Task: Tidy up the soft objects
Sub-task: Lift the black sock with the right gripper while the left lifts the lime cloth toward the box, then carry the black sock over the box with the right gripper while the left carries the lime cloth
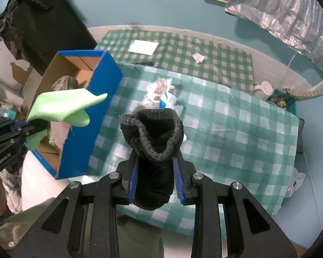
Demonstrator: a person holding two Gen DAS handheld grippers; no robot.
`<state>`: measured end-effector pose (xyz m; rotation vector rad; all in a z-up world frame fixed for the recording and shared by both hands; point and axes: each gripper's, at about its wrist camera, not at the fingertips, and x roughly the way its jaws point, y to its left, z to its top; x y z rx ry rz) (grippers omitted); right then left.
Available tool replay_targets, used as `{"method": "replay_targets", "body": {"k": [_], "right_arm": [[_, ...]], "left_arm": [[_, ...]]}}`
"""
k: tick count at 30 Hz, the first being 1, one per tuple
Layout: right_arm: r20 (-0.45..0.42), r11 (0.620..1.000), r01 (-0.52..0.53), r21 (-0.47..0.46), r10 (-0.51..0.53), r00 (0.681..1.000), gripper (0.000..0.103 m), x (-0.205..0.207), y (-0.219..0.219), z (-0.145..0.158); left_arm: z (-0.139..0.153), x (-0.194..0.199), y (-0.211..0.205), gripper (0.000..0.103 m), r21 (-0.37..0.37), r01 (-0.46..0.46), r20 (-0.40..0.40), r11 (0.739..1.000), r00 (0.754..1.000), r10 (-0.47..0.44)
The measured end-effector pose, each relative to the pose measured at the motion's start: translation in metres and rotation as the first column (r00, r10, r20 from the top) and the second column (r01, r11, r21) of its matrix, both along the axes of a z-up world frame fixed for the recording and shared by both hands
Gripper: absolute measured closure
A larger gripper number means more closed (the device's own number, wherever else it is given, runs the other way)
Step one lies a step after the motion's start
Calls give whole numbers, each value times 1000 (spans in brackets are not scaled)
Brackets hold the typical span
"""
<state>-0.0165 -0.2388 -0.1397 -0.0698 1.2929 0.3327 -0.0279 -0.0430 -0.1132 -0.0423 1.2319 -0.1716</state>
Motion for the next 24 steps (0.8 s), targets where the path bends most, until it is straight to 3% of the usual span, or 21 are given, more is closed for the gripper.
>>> {"method": "replay_targets", "body": {"k": [24], "right_arm": [[47, 985, -161, 56, 158, 986, 75, 21, 88, 25]], "left_arm": [[10, 1, 73, 98, 7, -166, 4, 986, 986, 166]]}}
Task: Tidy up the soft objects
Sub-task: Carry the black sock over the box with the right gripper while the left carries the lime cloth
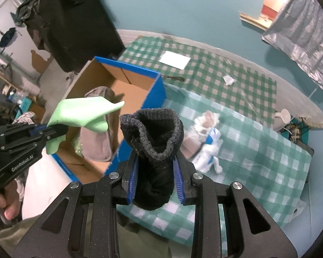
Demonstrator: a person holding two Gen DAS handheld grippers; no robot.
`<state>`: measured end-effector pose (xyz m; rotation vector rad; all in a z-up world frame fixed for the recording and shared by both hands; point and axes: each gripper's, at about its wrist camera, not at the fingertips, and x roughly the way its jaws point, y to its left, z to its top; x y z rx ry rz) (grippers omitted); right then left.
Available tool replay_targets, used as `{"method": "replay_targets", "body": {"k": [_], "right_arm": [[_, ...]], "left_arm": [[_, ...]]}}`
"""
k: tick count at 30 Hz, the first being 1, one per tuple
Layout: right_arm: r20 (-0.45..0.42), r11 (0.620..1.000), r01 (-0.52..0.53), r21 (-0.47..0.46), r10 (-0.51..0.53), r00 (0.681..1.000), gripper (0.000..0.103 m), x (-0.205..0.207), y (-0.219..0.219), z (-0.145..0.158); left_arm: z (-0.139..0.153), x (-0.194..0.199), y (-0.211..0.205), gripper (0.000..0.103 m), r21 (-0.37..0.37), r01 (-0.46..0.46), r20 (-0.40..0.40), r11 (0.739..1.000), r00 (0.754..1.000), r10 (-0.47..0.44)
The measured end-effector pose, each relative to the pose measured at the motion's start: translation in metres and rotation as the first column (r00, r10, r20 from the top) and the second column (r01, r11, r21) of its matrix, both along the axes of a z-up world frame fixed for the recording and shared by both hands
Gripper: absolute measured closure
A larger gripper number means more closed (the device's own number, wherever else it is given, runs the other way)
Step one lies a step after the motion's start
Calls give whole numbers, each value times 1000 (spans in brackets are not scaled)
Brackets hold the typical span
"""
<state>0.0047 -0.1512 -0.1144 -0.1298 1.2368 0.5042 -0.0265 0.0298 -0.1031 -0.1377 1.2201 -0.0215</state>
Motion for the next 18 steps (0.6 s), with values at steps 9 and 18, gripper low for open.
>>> {"method": "replay_targets", "body": {"k": [9, 18], "right_arm": [[0, 998, -62, 7, 62, 998, 75, 12, 38, -2], [-7, 992, -128, 1, 128, 992, 75, 22, 80, -9]], "left_arm": [[-5, 1, 25, 98, 6, -56, -14, 998, 998, 56], [-16, 4, 56, 98, 23, -121, -41, 992, 992, 122]]}}
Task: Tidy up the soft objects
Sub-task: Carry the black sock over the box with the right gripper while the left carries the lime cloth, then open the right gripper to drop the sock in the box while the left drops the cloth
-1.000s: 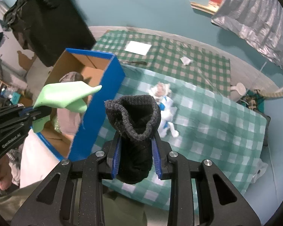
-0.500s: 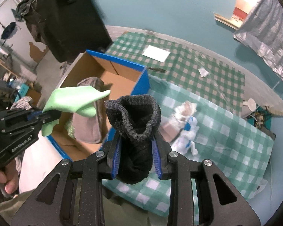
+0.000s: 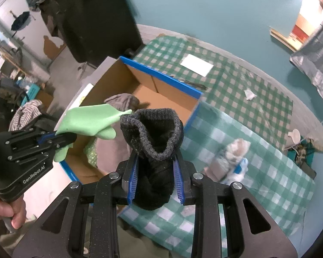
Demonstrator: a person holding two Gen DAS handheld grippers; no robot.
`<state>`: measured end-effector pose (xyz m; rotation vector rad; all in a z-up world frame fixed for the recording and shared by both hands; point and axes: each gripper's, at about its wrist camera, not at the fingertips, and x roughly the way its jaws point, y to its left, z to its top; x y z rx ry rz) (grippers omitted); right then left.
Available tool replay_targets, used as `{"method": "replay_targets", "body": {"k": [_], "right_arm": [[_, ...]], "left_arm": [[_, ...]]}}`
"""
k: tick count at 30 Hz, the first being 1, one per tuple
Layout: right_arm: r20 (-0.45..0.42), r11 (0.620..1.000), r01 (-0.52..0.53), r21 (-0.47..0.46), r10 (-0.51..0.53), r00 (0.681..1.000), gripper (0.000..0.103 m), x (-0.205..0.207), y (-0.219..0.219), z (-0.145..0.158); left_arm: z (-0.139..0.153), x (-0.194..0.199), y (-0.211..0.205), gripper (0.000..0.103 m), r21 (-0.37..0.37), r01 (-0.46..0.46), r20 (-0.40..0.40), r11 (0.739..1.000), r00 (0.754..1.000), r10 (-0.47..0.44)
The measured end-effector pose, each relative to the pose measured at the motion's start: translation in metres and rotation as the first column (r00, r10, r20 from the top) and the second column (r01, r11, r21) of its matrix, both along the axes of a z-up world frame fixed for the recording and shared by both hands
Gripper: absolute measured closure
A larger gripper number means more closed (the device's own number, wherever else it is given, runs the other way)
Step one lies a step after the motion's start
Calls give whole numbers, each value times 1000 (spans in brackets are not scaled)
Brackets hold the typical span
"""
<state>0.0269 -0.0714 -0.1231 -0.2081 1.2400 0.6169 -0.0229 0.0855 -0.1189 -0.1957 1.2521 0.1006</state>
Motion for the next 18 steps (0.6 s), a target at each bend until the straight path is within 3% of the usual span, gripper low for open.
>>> {"method": "replay_targets", "body": {"k": [18], "right_arm": [[-41, 996, -91, -14, 90, 995, 74, 14, 65, -20]], "left_arm": [[-24, 0, 36, 98, 6, -50, -66, 999, 997, 50]]}}
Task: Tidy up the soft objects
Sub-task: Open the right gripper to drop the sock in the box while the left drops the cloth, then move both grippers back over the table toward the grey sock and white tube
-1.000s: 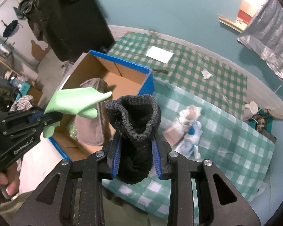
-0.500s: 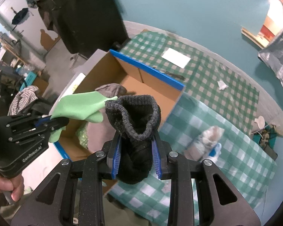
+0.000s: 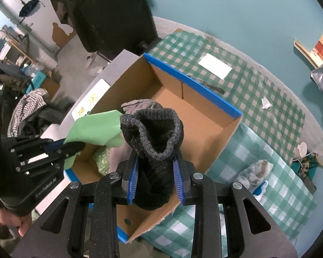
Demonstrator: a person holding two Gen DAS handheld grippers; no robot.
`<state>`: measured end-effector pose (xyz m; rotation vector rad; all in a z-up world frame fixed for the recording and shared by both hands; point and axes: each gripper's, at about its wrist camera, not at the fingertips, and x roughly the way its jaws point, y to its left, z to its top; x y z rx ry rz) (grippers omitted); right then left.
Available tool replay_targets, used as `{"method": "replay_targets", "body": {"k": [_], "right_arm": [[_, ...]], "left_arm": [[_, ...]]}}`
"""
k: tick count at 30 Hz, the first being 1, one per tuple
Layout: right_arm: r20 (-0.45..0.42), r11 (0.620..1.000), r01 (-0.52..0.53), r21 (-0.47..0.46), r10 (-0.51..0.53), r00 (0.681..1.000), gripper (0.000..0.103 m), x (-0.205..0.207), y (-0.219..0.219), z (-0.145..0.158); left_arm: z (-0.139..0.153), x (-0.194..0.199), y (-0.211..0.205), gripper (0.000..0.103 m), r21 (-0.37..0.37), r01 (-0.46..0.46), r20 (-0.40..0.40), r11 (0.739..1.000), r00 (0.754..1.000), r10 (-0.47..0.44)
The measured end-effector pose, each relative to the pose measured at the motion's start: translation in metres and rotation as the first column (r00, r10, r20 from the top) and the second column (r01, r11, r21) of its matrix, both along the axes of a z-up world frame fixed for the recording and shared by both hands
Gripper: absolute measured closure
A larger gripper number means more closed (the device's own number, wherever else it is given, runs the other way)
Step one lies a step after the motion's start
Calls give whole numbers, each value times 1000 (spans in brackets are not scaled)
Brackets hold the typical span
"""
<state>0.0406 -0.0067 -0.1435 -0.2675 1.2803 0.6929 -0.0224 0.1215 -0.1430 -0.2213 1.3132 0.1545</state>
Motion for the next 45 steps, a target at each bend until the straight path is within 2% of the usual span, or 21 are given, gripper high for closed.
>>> {"method": "replay_targets", "body": {"k": [4, 6, 9, 14, 22, 33, 45], "right_arm": [[1, 1000, 0, -6, 0, 1000, 74, 0, 5, -2], [5, 1000, 6, -19, -6, 1000, 72, 1, 7, -3], [13, 999, -1, -47, 1, 1000, 69, 1, 12, -5], [20, 999, -8, -54, 9, 1000, 50, -1, 14, -5], [23, 999, 26, -43, -25, 999, 40, -1, 2, -1], [20, 997, 65, -39, -65, 998, 40, -9, -19, 2], [4, 986, 159, -46, -159, 987, 40, -14, -71, -1]], "left_arm": [[-3, 2, -1, 92, 15, 5, -25, 1000, 1000, -5], [-7, 3, 0, 75, 19, -3, -51, 1000, 999, 4], [-8, 2, 2, 62, 34, -9, -53, 999, 999, 11], [-6, 2, 0, 52, 46, -2, -52, 999, 999, 4], [-5, 2, -3, 51, 42, 0, -50, 999, 999, 2], [-1, 1, -21, 51, 37, 29, -51, 999, 998, -27], [-1, 4, -61, 51, 32, 94, -56, 995, 994, -93]]}}
